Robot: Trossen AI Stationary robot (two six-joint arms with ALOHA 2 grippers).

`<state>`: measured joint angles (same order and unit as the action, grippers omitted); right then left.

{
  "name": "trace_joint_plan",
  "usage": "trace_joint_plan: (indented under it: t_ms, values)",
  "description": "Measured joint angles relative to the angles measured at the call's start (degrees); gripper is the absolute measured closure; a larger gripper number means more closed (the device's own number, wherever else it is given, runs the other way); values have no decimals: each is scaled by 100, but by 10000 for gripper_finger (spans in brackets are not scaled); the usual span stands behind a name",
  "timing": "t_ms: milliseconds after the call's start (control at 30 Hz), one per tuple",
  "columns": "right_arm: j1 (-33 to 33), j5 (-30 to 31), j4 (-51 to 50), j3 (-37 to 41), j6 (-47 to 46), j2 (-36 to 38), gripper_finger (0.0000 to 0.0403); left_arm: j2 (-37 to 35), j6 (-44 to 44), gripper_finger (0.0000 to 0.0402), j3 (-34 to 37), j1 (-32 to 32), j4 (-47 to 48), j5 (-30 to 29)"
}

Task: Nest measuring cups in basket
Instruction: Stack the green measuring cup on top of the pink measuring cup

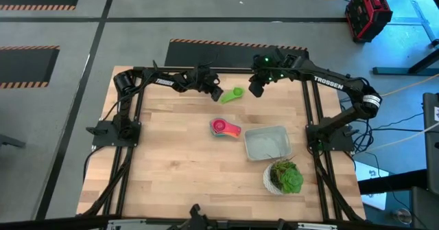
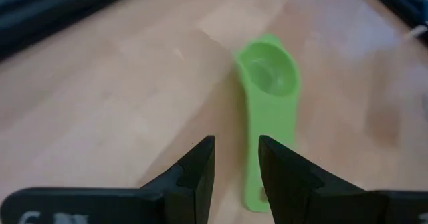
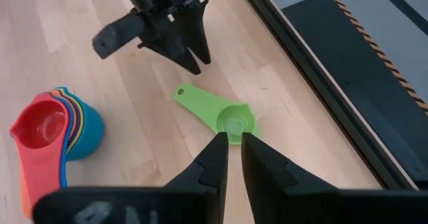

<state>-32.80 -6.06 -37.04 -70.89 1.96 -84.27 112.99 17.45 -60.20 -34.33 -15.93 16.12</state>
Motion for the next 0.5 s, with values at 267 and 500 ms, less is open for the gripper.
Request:
trace_joint_plan:
  t_ms: [267, 500]
  values:
    - [0, -5, 2, 0, -77, 0, 354, 0, -1, 292, 0, 18, -7, -767]
    - [0, -13, 206, 0, -166, 0, 354, -2, -2, 292, 0, 24, -8, -955]
